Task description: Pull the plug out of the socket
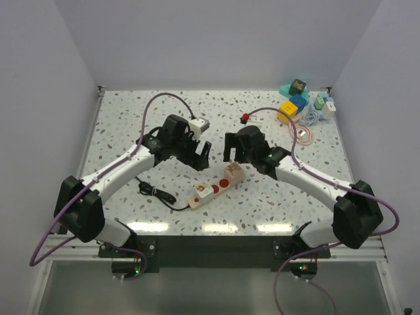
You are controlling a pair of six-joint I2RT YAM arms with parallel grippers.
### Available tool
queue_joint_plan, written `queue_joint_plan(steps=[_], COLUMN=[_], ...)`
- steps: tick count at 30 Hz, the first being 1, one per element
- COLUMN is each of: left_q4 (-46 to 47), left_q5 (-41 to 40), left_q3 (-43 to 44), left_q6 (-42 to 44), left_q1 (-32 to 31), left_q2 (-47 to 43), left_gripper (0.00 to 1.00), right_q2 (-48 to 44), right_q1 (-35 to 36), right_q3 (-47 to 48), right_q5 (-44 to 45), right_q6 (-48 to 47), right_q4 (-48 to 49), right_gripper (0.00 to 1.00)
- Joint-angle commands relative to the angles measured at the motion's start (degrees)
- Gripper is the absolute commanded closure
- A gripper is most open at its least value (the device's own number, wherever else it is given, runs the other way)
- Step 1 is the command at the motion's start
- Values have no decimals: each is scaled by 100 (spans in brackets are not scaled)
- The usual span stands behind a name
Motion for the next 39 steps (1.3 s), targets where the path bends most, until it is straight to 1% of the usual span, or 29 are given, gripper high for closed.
queue_joint_plan(steps=[1,3,5,6,9,14,17,18,19,20,21,23,24,26,27,29,30,31,33,39], left_q4=[-1024,-1192,-1298,-1307,-1237,-895,-666,-614,-500,-438,-376,-183,-139,2,72,99,168,213,327,1099], left_q5=[-250,-469,-715,-812,-874,-1198,-1410,-1393,-1358,-1184,-1078,-745,-699,-629,-602,-506,-444,-409,-277,-66], left_q3=[94,103,51,16,-134,-564,-758,-775,-837,-863,-924,-986,-1065,-1179,-1276,-1320,-1338,-1347,-1329,-1163], left_q6=[506,621,665,665,665,630,630,630,621,621,621,595,577,568,568,542,516,385,261,-573], left_q1=[-346,-558,-874,-954,-1174,-1455,-1543,-1561,-1578,-1578,-1587,-1614,-1622,-1622,-1614,-1622,-1614,-1622,-1614,-1614], left_q2=[-64,-65,-82,-100,-161,-74,76,120,155,173,129,68,6,-55,-91,-65,-30,-12,14,-204], left_gripper=[0,0,0,0,0,0,0,2,8,12,21,31,41,52,66,81,97,100,100,100], right_q2=[-64,-116,-396,-520,-959,-1127,-1154,-1154,-1110,-1084,-1031,-891,-855,-742,-689,-505,-425,-355,-152,76], right_q1=[-2,-2,-2,-2,-11,-64,-81,-90,-99,-108,-99,-108,-99,-99,-99,-99,-99,-99,-90,-81], right_q3=[741,882,752,455,-90,-795,-1269,-1523,-1647,-1779,-2007,-2158,-2289,-2404,-2500,-2580,-2624,-2659,-2826,-3028], right_q5=[864,811,627,540,275,-356,-647,-831,-954,-1086,-1314,-1430,-1500,-1500,-1631,-1816,-1878,-2018,-2115,-1923], right_q6=[1485,1812,2234,2331,2744,3088,3360,3465,3657,3729,3808,3958,3984,4046,4098,4143,4221,4291,4511,4670], right_q4=[-1292,-1757,-1769,-1516,-1190,-504,189,557,778,1032,1400,1693,1929,2168,2352,2598,2773,2854,3212,3530], right_gripper=[1,1,1,1,1,1,1,1,1,1,1,1,1,1,1,1,1,1,1,1])
